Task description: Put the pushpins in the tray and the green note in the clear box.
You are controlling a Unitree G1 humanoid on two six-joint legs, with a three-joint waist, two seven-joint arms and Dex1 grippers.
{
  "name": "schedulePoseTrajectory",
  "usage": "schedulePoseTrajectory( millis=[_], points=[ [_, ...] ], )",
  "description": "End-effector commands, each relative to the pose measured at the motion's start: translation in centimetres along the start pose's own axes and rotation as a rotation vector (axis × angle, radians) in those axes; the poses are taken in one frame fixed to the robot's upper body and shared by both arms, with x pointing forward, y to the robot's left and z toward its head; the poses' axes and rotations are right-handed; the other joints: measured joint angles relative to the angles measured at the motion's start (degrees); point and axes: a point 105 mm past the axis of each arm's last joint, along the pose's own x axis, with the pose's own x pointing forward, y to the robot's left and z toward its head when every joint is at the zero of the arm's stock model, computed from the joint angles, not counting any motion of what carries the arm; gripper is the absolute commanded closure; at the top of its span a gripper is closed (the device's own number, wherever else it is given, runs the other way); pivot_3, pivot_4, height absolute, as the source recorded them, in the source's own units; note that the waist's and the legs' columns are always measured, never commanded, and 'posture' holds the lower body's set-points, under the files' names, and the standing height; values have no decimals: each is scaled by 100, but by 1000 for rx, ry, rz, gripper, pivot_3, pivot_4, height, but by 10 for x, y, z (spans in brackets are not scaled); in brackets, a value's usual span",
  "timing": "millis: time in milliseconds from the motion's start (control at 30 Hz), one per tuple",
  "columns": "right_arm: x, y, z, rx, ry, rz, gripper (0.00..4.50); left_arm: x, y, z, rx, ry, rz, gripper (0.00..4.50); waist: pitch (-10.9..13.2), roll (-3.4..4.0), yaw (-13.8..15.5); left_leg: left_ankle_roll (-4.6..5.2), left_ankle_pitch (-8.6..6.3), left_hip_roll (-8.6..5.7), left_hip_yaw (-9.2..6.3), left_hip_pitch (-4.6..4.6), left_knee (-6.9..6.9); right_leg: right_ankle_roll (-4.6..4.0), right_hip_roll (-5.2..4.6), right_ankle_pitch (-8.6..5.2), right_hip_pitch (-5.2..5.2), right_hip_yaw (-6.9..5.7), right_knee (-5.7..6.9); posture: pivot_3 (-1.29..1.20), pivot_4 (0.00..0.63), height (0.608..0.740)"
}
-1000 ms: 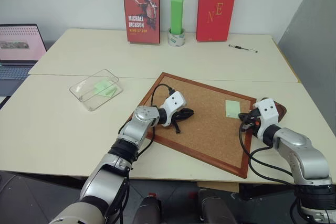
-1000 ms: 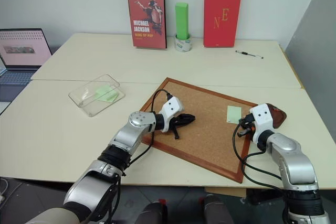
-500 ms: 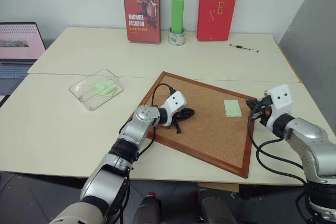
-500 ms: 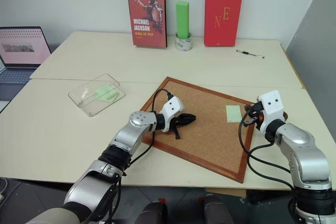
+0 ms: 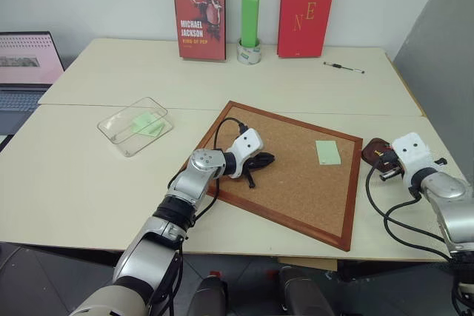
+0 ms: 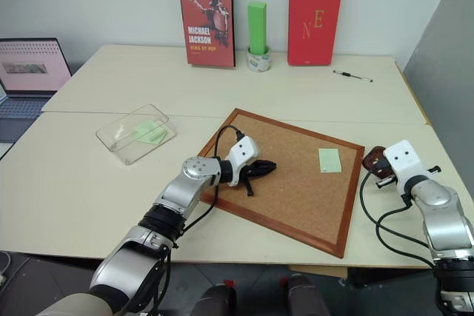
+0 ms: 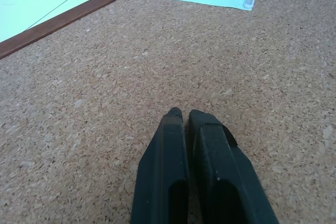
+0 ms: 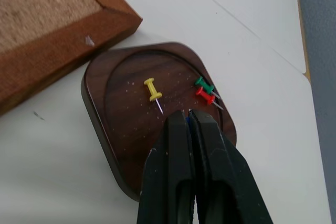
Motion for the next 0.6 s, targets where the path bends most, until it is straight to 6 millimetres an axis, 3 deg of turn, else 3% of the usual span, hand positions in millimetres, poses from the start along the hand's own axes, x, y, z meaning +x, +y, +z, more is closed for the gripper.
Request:
schedulePoseTrajectory(
  millis=[33, 300, 500, 600],
  points=[
    [6, -4, 12, -19, -49, -28, 4033, -1, -4, -24, -13, 95, 2, 4213, 0, 0, -1, 0, 0, 0, 0, 0, 0, 1, 0, 1, 0, 0, 0, 0, 150, 740],
    [4, -4, 18, 2, -56, -9, 2390, -2, -2, -24, -13, 97, 10, 4213, 0, 0, 3, 0, 0, -1, -1, -1, 0, 12, 0, 7, 2, 1, 0, 0, 150, 740],
    [-15, -24, 45, -6, -134, -60, 1120, -2, -3, -24, -14, 97, 7, 4213, 0, 1, 3, 0, 0, -1, -1, 0, 0, 13, 0, 8, 2, 1, 0, 0, 150, 740],
    [-27, -33, 56, 28, -170, -82, 1120, -2, -3, -24, -13, 97, 7, 4213, 0, 1, 6, 0, 0, -1, -1, -1, 0, 15, 0, 9, 2, 1, 0, 0, 150, 740]
  ],
)
